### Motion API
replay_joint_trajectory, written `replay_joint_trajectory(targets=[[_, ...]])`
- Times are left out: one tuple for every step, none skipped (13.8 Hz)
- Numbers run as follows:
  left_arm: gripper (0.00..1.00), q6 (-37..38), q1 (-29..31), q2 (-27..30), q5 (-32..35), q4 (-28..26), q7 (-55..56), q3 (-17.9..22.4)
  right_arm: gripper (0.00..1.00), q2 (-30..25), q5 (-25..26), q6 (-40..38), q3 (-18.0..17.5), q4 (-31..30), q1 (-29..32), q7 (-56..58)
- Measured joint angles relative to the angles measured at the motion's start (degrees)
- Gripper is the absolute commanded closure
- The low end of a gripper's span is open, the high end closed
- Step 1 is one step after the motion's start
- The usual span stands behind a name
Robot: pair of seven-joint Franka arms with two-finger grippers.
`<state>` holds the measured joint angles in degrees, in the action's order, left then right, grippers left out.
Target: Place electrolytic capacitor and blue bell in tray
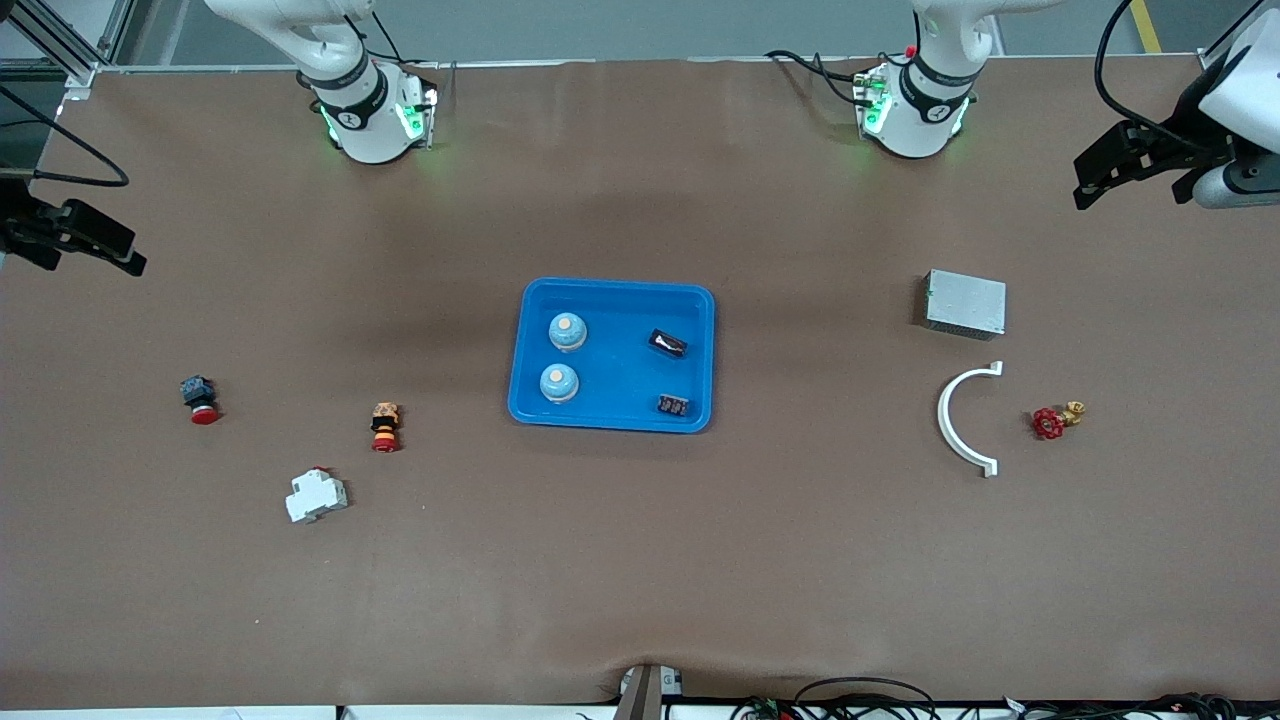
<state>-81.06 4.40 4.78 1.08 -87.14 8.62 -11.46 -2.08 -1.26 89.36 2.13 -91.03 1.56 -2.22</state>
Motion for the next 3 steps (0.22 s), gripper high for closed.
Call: replay_joint_trajectory(targets=[[0.0,0.0,0.06,0.0,0.0,0.01,0.0,0.05,0.0,0.0,0.0,-0.01,0.0,0.0,0.11,0.1],[0.0,0.0,0.12,0.0,0.0,0.01,0.0,0.09,0.0,0.0,0.0,-0.02,0.0,0.0,0.14,0.14],[0.0,0.0,0.16,0.0,0.0,0.02,0.0,0.11,0.0,0.0,0.0,-0.03,0.0,0.0,0.14,0.17]])
